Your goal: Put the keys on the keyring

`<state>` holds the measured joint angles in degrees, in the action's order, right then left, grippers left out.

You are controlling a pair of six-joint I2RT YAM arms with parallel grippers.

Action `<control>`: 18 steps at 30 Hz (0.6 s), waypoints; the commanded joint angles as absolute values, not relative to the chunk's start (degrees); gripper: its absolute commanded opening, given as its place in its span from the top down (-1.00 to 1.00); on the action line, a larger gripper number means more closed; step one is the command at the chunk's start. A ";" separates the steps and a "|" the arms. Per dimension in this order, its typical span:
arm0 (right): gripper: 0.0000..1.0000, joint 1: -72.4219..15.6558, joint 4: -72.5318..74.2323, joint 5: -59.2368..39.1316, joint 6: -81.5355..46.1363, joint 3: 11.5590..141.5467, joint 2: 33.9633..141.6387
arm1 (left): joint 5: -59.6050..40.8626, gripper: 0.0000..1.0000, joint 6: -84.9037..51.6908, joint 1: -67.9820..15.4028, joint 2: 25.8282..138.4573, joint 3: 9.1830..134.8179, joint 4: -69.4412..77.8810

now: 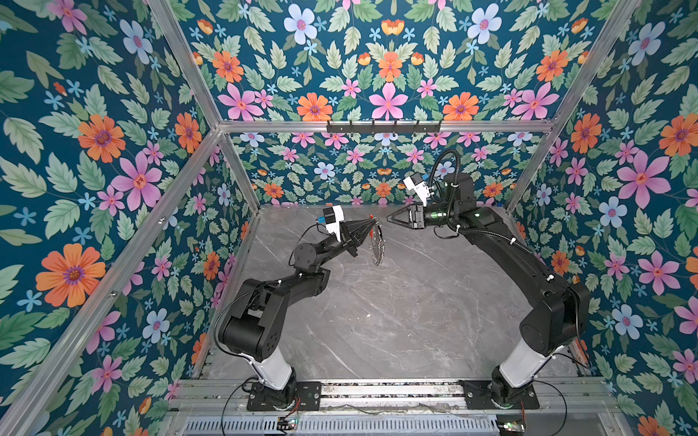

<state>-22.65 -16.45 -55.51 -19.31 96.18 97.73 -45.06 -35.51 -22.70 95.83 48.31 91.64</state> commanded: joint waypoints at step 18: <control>0.74 -26.72 -8.15 -59.19 -20.35 101.56 103.20 | -41.40 1.00 -42.01 -22.85 93.47 48.52 95.86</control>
<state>-26.33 -11.27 -58.72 -19.31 101.10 102.85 -40.40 -40.58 -22.72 93.71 47.99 91.18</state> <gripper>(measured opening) 0.130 0.050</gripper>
